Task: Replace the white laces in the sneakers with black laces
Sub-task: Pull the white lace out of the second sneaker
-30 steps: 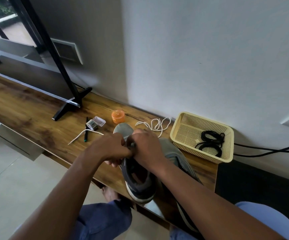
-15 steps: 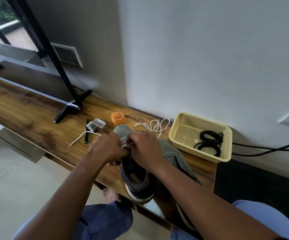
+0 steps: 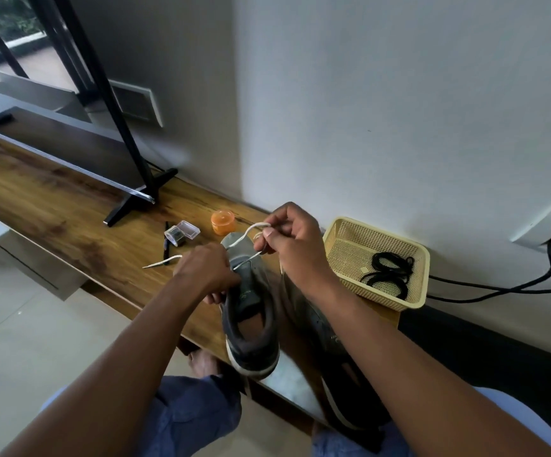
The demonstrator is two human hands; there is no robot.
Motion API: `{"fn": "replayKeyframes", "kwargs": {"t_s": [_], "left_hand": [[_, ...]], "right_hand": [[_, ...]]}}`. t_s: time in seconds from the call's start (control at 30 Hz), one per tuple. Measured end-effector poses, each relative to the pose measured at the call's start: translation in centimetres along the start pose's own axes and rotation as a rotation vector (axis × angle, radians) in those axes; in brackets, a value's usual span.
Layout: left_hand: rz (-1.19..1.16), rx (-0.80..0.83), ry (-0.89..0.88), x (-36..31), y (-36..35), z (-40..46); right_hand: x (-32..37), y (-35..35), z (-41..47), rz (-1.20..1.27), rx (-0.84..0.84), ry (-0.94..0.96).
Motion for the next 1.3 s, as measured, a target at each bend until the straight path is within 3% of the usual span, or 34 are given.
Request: {"fn": "replayKeyframes", "kwargs": {"t_s": [0.17,0.23,0.3,0.37,0.47,0.57,0.67,0.77,0.93,1.1,1.23,1.3], "left_hand": [[-0.006,-0.024,-0.022,-0.2,0.0,0.0],[0.007,-0.038,-0.014,-0.2,-0.1,0.0],[0.028,-0.062,-0.005,-0.4,0.0,-0.1],[0.091,-0.14,-0.01,-0.4,0.5,-0.2],[0.12,-0.249,-0.08,-0.7,1.1,-0.2],[0.052,-0.261,-0.214,-1.9,1.3,-0.3],[0.037,-0.294,-0.248,-2.1,1.4,-0.2],[-0.003,-0.275,-0.253,-1.7,1.2,0.0],[-0.023,-0.283,-0.264,-1.3,1.3,0.3],[-0.061,-0.268,-0.156,0.0,1.5,0.3],[-0.217,-0.053,-0.006,1.4,0.1,0.5],[-0.296,-0.03,0.013,1.7,-0.1,0.6]], "right_hand": [[2.5,-0.6,-2.2,0.195,0.494,-0.137],[2.7,-0.8,-3.4,0.181,0.73,-0.231],[2.6,-0.5,-4.2,0.134,0.847,-0.296],[2.2,0.3,-3.8,0.104,0.768,-0.33],[1.5,1.6,-2.4,0.052,0.443,-0.341],[0.7,3.1,-1.0,-0.059,0.145,-0.32],[-0.7,3.7,-0.2,-0.28,0.016,-0.286],[-1.2,2.6,-0.3,-0.635,0.047,-0.168],[-2.1,-2.4,-1.3,-0.84,0.253,-0.065],[-3.4,-3.9,-0.7,-0.989,0.148,0.023],[-4.2,-3.4,0.1,-0.965,0.082,-0.006],[-4.2,-3.2,0.3,-0.951,0.075,-0.016]]}}
Point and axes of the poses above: each hand's wrist, its own z-axis towards the middle knuckle, its own y-axis out of the back of the hand, x = y × z, the point moved 7 cm from there along z, towards the middle knuckle, and after that the axes turned 6 degrees about -y, right-handed, at the moved point
